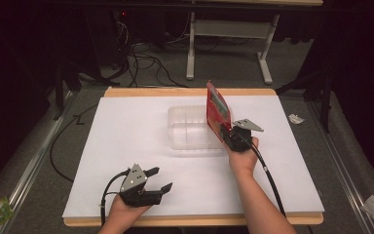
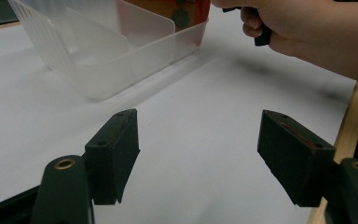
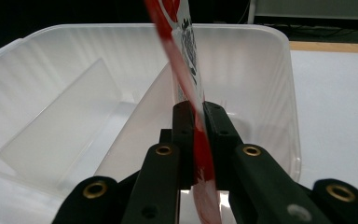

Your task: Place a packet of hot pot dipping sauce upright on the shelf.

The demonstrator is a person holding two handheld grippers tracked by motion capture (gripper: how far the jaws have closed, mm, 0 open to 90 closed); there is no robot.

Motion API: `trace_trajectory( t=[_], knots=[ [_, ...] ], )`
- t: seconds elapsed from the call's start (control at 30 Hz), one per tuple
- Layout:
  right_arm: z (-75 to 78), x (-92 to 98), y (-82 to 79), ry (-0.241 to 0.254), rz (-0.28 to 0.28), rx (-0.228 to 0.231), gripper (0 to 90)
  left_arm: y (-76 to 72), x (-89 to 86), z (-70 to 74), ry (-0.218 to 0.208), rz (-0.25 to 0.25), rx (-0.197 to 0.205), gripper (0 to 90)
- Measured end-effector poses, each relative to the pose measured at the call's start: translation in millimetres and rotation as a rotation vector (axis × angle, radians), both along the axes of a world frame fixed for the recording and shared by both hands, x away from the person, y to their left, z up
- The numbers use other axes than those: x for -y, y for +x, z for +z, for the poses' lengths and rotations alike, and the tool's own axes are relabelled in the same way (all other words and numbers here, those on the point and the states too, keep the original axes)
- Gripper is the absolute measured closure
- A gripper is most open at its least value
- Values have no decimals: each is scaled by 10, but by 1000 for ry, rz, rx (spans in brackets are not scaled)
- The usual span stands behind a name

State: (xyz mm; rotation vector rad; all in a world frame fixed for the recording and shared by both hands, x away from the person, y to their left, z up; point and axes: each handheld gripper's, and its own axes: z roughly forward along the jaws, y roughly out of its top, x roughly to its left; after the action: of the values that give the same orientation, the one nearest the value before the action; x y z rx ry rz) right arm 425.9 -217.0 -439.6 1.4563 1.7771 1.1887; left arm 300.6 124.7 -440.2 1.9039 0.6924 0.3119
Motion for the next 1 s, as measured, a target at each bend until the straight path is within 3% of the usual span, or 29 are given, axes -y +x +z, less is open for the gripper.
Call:
trace_trajectory(
  t=[0.13, 0.23, 0.37, 0.53, 0.73, 0.77, 0.8, 0.83, 0.87, 1.0],
  knots=[
    [4, 6, -7, -3, 4, -8, 825, 0, -3, 1, -1, 0, -1, 297],
    [73, 29, -62, 19, 23, -7, 642, 14, -7, -2, 0, 1, 0, 297],
    [191, 27, -166, 6, 57, 17, 500, 29, -11, -4, -2, 6, -4, 296],
    [247, 98, -310, 3, 130, -9, 339, 20, -15, 3, -9, 5, 4, 296],
    [215, 289, -661, -13, 170, -8, 187, 36, -14, -15, 1, 5, 1, 294],
    [215, 289, -661, -13, 170, -8, 187, 36, -14, -15, 1, 5, 1, 294],
    [198, 404, -815, -18, 171, -9, 161, 39, -14, -21, 0, 8, 0, 294],
    [198, 404, -815, -18, 171, -9, 161, 39, -14, -21, 0, 8, 0, 295],
    [185, 519, -960, -16, 169, -7, 156, 43, -17, -24, 4, 9, -1, 294],
    [135, 728, -1234, -26, 163, 8, 150, 38, -11, -27, -2, 9, -9, 293]
  ],
)
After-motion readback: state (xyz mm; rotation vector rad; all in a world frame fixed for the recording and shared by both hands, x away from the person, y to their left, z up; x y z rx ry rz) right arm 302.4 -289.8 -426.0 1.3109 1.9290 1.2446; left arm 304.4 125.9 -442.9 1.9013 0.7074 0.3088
